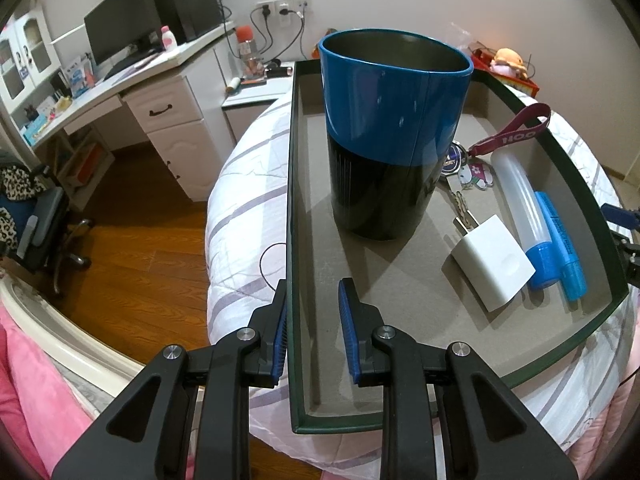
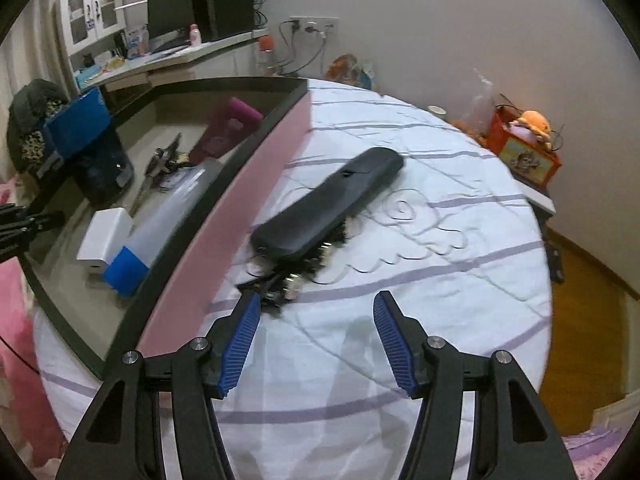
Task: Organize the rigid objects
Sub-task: 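Move the right tool back toward the black remote on the bed, then grasp the black cable bundle beside the remote with the right tool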
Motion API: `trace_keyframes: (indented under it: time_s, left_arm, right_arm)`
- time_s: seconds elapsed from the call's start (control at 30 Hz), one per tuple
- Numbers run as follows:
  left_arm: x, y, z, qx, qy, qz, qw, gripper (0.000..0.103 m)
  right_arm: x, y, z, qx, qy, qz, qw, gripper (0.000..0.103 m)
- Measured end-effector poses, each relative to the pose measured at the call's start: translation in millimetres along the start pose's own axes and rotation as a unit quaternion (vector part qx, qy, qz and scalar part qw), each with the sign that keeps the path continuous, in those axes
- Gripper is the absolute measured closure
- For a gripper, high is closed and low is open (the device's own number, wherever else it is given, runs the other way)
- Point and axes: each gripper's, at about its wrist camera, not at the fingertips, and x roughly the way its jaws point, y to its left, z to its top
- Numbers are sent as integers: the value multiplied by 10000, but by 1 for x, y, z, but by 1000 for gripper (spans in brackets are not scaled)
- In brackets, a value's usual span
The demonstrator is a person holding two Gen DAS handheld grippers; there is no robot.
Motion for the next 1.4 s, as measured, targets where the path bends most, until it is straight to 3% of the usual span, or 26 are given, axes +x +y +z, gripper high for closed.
trace_keyframes:
  time_s: [0.17, 0.37, 0.57, 0.7, 0.8, 0.83, 0.87, 0.9, 1.3, 1.4]
  left_arm:
    - [0, 0, 0, 0, -3, -1, 10000, 81]
    - [0, 1, -1, 11, 1, 5, 10000, 80]
    - [0, 1, -1, 14, 3, 14, 10000, 80]
    - [0, 1, 0, 14, -3, 1, 10000, 80]
    - [0, 0, 0, 16, 11, 18, 10000, 80]
    - [0, 0, 0, 16, 9, 16, 10000, 80]
    - [0, 1, 0, 14, 4, 10, 10000, 80]
    - [0, 0, 0, 10, 3, 7, 10000, 80]
    - [1, 0, 0, 15, 6, 11, 10000, 80]
    - [1, 0, 0, 17, 5, 6, 10000, 80]
  right_arm:
    - [11, 4, 0, -66, 32, 97, 9999, 42]
    - [13, -13, -9, 127, 98, -619, 9980, 41]
    - [1, -18, -8, 203, -201, -333, 9990, 40]
    - [17, -8, -4, 47, -40, -266, 9996, 39]
    - [23, -8, -3, 85, -208, -248, 9994, 40]
    - [25, -10, -2, 141, -186, -219, 9995, 46]
    - [24, -13, -3, 209, -187, -190, 9994, 64]
    - [20, -16, -4, 279, -248, -166, 9992, 69]
    - [-8, -30, -36, 637, 12, -243, 9977, 71]
    - [-7, -32, -37, 704, -63, -310, 9970, 67]
